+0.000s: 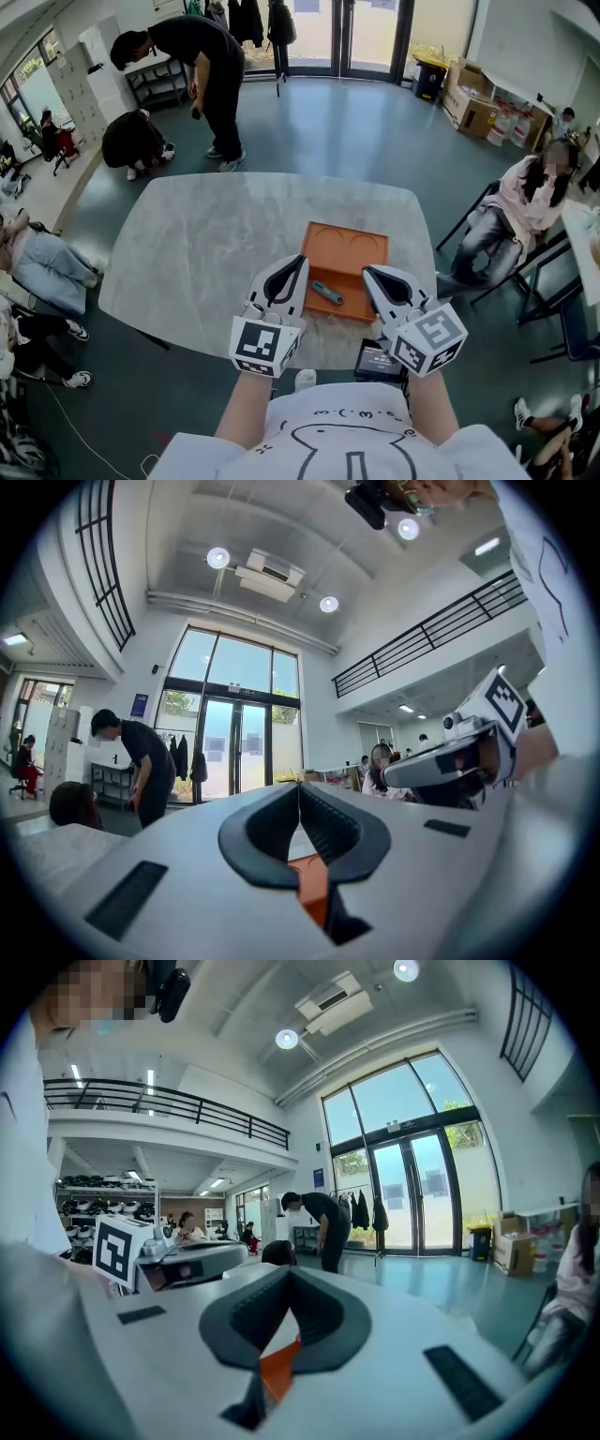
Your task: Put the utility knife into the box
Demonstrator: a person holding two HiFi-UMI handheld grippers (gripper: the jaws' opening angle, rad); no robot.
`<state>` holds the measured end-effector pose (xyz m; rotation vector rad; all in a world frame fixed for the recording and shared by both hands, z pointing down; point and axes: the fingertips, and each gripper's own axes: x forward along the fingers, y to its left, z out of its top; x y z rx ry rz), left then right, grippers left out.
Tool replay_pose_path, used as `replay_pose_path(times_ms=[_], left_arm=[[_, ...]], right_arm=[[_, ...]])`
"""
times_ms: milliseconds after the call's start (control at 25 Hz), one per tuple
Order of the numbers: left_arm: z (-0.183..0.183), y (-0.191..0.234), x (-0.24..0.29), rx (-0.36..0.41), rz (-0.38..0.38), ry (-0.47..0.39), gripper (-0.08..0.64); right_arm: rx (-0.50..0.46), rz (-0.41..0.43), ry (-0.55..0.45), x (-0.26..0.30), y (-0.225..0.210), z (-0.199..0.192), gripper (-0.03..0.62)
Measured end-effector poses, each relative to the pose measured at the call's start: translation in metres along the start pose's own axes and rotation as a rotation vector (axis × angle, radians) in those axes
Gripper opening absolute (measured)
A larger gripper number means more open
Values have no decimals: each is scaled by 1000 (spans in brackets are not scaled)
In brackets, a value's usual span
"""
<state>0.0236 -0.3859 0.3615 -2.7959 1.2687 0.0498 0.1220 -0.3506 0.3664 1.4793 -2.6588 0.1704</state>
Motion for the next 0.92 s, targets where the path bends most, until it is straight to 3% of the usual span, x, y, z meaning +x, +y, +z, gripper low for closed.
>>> replay_pose_path(times_ms=[280,920], left_arm=[[2,-7,3,8,-5,-7,15],[-1,-3,-3,19,-28,-6,15]], right_arm=[[-14,20,-22,-5,-2,2,8],[-50,7,39,5,4,-7,8]])
